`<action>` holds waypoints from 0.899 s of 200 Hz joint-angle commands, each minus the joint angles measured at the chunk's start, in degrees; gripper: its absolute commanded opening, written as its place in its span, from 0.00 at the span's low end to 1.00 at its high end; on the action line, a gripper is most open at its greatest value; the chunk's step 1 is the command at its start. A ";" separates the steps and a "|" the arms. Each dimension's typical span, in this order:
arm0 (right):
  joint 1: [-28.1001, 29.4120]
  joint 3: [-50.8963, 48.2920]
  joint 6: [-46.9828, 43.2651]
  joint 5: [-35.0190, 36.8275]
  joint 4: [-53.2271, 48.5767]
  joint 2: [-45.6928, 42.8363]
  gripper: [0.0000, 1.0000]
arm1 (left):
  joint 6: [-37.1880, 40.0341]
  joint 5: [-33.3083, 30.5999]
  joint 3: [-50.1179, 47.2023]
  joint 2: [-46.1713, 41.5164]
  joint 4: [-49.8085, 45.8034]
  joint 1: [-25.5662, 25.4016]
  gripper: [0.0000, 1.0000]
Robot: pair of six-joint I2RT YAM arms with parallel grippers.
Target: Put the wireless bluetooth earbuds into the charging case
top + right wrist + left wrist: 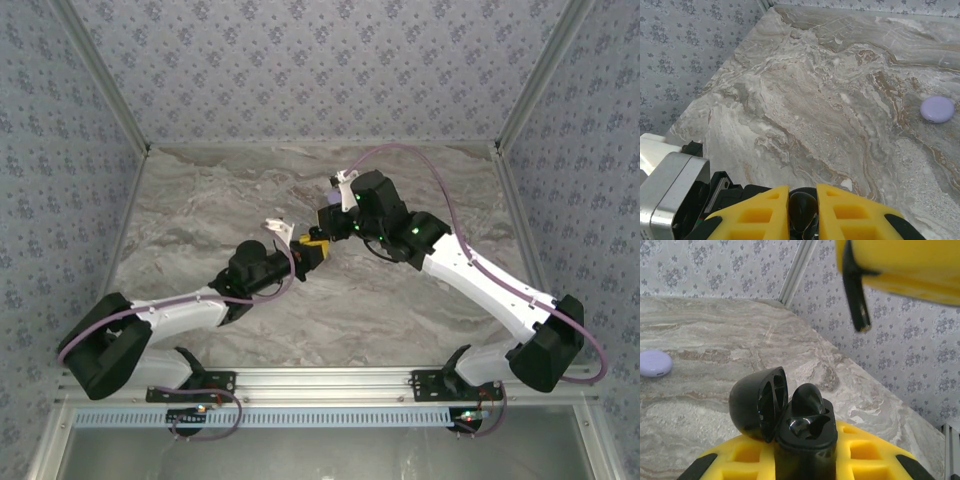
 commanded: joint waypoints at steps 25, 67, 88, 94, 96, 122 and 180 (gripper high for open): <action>0.62 0.96 -1.01 -1.27 1.84 -0.68 0.19 | -0.96 1.55 3.61 -0.16 2.76 -0.59 0.07; 0.90 0.80 -1.05 -1.98 1.90 -0.34 0.19 | -1.41 1.17 4.33 -0.43 1.98 -0.66 0.07; 1.05 0.79 -1.10 -2.11 1.79 -0.06 0.19 | -1.60 1.23 4.48 -0.45 2.18 -0.62 0.07; 1.07 0.81 -1.06 -2.08 1.84 0.10 0.19 | -1.66 1.31 4.43 -0.53 2.27 -0.68 0.07; 1.08 0.80 -1.10 -2.10 1.76 0.09 0.19 | -1.66 1.34 4.38 -0.56 2.34 -0.63 0.07; 1.11 0.80 -1.25 -2.00 1.74 0.46 0.19 | -1.66 1.67 4.43 -0.87 2.54 -0.70 0.07; 1.15 0.36 -1.33 -1.54 1.48 0.90 0.19 | -1.95 1.40 4.49 -2.02 2.15 -0.64 0.07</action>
